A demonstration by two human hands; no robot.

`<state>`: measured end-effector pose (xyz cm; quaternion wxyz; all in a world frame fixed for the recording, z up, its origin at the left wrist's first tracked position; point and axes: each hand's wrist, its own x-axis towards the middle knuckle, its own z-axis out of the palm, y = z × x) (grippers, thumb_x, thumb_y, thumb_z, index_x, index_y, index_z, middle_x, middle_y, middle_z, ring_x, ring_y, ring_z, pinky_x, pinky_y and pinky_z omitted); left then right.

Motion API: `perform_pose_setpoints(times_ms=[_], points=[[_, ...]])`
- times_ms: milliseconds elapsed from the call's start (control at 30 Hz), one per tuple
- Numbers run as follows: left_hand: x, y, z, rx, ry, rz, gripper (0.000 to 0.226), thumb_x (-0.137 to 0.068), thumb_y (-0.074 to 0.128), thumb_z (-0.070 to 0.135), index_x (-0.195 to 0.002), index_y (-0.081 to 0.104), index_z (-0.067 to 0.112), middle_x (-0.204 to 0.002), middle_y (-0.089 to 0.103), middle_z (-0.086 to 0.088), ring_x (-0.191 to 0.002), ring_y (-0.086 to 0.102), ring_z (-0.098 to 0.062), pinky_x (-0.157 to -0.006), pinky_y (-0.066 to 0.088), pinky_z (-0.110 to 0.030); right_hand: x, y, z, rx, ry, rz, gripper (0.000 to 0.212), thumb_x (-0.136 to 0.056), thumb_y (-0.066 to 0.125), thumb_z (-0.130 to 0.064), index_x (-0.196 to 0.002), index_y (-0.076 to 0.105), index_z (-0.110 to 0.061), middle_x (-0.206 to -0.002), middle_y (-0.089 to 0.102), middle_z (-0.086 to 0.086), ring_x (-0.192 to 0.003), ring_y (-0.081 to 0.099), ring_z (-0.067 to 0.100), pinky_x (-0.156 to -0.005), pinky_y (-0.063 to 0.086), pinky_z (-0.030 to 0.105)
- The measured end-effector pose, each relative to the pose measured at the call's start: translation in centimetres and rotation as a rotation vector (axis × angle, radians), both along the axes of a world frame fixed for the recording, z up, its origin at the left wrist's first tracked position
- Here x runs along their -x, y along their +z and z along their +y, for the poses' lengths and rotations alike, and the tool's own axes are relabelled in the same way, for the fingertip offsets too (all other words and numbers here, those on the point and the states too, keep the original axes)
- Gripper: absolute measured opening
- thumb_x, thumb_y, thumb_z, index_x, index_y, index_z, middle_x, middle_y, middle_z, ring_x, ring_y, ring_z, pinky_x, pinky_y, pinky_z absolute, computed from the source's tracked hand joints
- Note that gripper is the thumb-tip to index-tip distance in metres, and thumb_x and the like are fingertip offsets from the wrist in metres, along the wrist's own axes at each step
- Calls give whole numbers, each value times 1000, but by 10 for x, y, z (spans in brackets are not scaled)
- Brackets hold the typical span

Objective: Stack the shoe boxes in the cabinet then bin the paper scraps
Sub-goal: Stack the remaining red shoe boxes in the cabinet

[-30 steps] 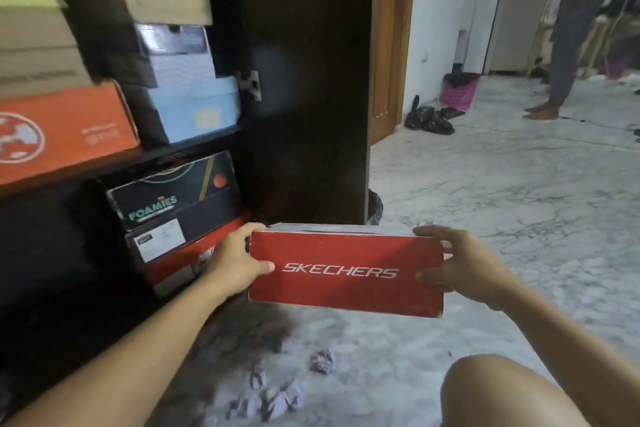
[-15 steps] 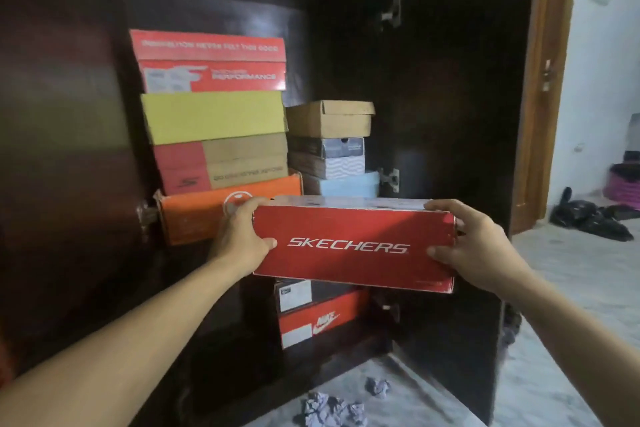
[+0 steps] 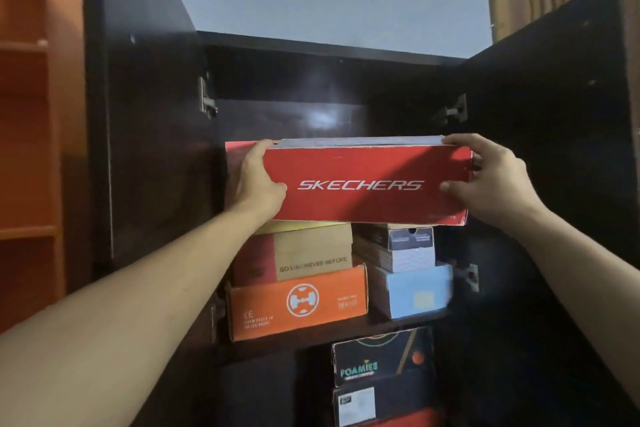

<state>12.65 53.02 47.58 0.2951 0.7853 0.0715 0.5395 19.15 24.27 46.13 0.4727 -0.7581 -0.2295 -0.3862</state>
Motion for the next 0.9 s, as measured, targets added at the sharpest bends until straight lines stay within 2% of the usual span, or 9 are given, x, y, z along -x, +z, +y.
perform_pose_setpoints(times_ms=[67,167,267,333,433,533,667,900], points=[[-7,20,2,13,16,-27,68,-80,71,2,-138,47,27,-126,59,0,-101,55,-16,-81,39,-20,-10,22,7,-1,-1,-20,62,-74,77,-4,-123,60,-37,-104,64,5,-96,64,24,-91,55,42],[-21,46,11,36,40,-50,68,-79,70,1,-137,46,28,-125,60,-1,-111,58,-23,-88,46,-25,-29,52,17,9,2,-52,61,-75,77,-4,-124,59,-36,-105,64,3,-99,62,22,-91,55,41],[-37,72,24,57,67,-69,69,-78,68,0,-135,46,32,-125,60,-3,-111,59,-27,-94,51,-37,-49,79,33,14,21,-81,62,-77,76,-3,-126,58,-35,-107,58,-1,-102,58,20,-91,54,43],[-47,88,31,62,83,-95,68,-79,68,-1,-135,45,31,-127,58,-5,-112,58,-29,-94,52,-40,-66,96,46,4,10,-104,63,-77,76,-4,-128,56,-36,-109,58,1,-106,57,23,-93,53,44],[-64,107,40,62,116,-145,71,-80,66,-2,-140,42,27,-129,56,-7,-116,56,-30,-96,51,-44,-90,117,67,-12,-26,-136,64,-79,74,-4,-131,54,-36,-117,62,6,-101,59,23,-90,52,40],[-82,118,50,63,159,-171,76,-80,63,-3,-144,36,26,-130,55,-8,-117,54,-31,-97,50,-46,-111,132,88,-16,-47,-131,64,-82,71,-4,-135,52,-34,-121,62,8,-104,60,27,-90,52,39],[-102,127,69,51,225,-168,77,-82,63,-1,-146,32,28,-131,55,-9,-119,53,-33,-95,50,-48,-141,145,109,2,-34,-121,64,-82,72,-6,-135,52,-35,-116,62,7,-106,58,26,-93,48,35],[-129,145,97,19,341,-176,75,-82,63,1,-146,34,28,-130,56,-10,-121,51,-33,-97,48,-45,-191,163,150,11,13,-112,66,-81,73,-6,-135,50,-37,-116,62,7,-107,60,29,-93,50,37]])
